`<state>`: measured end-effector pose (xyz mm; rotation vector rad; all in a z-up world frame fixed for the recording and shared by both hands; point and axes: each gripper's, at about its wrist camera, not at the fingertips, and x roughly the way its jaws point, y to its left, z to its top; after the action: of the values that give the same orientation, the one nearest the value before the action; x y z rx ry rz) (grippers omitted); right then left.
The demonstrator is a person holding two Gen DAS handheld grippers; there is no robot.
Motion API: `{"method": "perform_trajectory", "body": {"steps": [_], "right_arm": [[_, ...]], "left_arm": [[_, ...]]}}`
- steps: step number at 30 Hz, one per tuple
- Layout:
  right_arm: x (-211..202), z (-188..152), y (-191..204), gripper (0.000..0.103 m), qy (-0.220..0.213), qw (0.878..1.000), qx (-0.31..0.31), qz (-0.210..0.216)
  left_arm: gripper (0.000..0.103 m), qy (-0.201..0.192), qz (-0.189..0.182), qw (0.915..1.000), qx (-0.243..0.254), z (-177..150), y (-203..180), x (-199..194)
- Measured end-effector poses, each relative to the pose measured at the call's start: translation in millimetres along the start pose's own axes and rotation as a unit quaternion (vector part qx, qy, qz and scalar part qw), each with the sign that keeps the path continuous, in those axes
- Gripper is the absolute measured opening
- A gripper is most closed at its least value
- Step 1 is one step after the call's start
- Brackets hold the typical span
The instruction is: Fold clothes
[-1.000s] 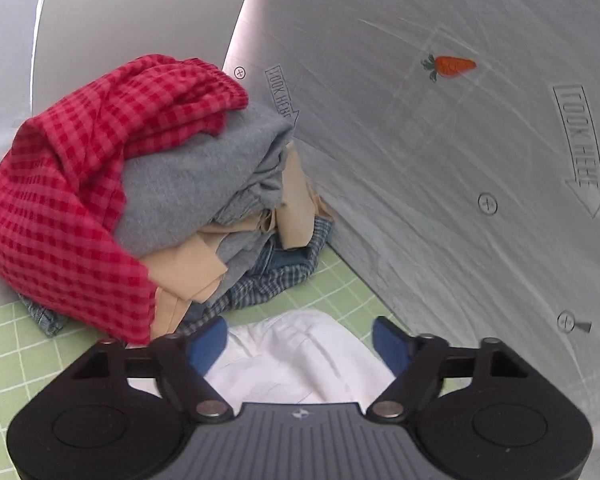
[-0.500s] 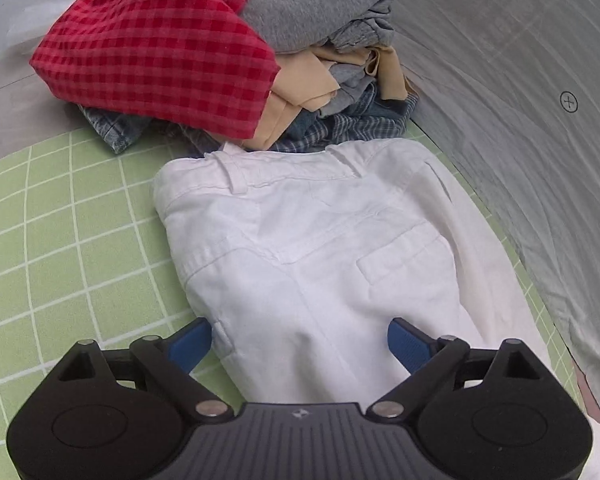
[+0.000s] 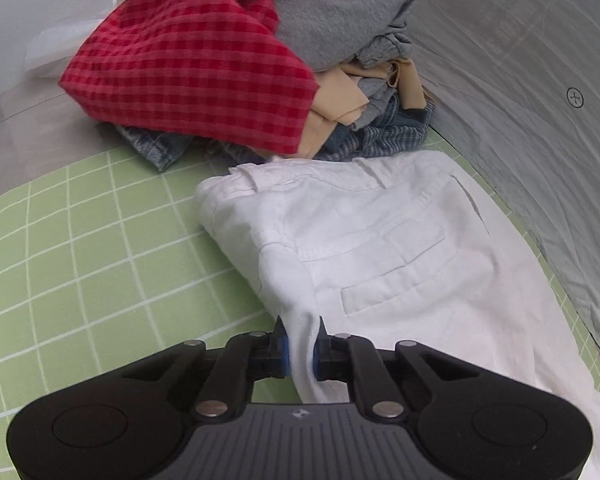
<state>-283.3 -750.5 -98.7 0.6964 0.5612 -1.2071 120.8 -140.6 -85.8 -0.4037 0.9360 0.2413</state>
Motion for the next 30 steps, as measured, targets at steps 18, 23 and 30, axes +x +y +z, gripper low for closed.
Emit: {"method": "perform_trajectory", "body": {"steps": [18, 23, 30], "right_arm": [[-87, -58, -161, 0.041, 0.041, 0.995, 0.081, 0.041], [-62, -51, -192, 0.038, 0.061, 0.978, 0.174, 0.098], [-48, -21, -198, 0.004, 0.066, 0.972, 0.171, 0.150]], "left_arm": [[0.048, -0.011, 0.003, 0.9998, 0.019, -74, 93, -118], [0.057, -0.017, -0.039, 0.9987, 0.028, -106, 61, -146], [0.061, -0.012, -0.049, 0.9963, 0.069, -158, 18, -165]]}}
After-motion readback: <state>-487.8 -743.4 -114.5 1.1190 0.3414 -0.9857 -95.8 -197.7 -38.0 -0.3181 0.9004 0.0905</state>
